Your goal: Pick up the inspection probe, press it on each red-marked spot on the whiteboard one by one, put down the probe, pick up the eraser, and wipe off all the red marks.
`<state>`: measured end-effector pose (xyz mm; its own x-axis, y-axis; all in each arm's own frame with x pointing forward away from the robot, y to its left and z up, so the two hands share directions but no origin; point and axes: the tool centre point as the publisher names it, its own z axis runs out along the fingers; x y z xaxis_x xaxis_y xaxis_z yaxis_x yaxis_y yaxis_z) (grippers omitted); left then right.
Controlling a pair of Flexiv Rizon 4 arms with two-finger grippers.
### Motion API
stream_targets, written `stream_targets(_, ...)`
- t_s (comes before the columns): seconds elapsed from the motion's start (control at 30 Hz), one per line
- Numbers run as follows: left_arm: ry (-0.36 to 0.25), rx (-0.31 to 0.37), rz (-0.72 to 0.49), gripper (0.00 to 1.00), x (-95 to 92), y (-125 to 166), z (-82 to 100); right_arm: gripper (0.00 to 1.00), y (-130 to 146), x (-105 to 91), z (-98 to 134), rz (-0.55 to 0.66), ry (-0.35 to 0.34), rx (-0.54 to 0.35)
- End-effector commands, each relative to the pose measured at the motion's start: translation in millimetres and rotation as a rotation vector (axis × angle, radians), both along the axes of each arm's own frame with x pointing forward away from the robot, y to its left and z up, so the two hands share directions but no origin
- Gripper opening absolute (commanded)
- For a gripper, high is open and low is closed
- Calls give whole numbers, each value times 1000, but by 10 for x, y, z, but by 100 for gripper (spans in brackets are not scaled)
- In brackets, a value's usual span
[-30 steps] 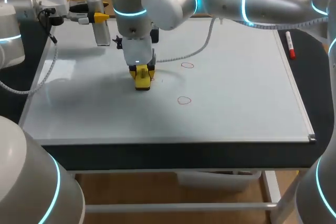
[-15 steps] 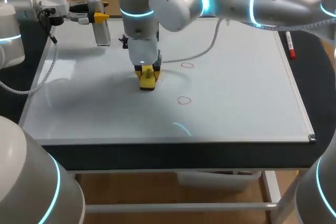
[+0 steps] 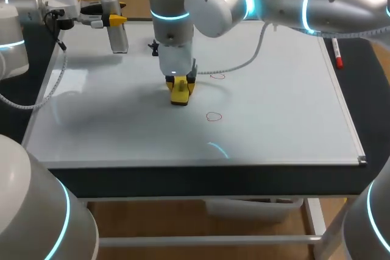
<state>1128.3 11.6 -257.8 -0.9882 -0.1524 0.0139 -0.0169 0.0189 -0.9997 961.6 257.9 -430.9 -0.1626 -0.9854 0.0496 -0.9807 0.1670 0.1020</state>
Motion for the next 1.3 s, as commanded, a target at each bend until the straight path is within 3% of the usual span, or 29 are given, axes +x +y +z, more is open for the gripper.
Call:
stream_targets(0.03,-1,3,4,0,-19,-6,20,0,-75,-2,-35,-1,-7,-2)
stream_targets(0.33,-1,3,4,0,-19,-6,20,0,-159,72,115,-13,-21,-6)
stream_targets(0.8,-1,3,4,0,-19,-6,20,0,-525,391,433,-59,-58,-29)
stream_targets(1.3,-1,3,4,0,-19,-6,20,0,-1356,744,600,-252,-77,-15)
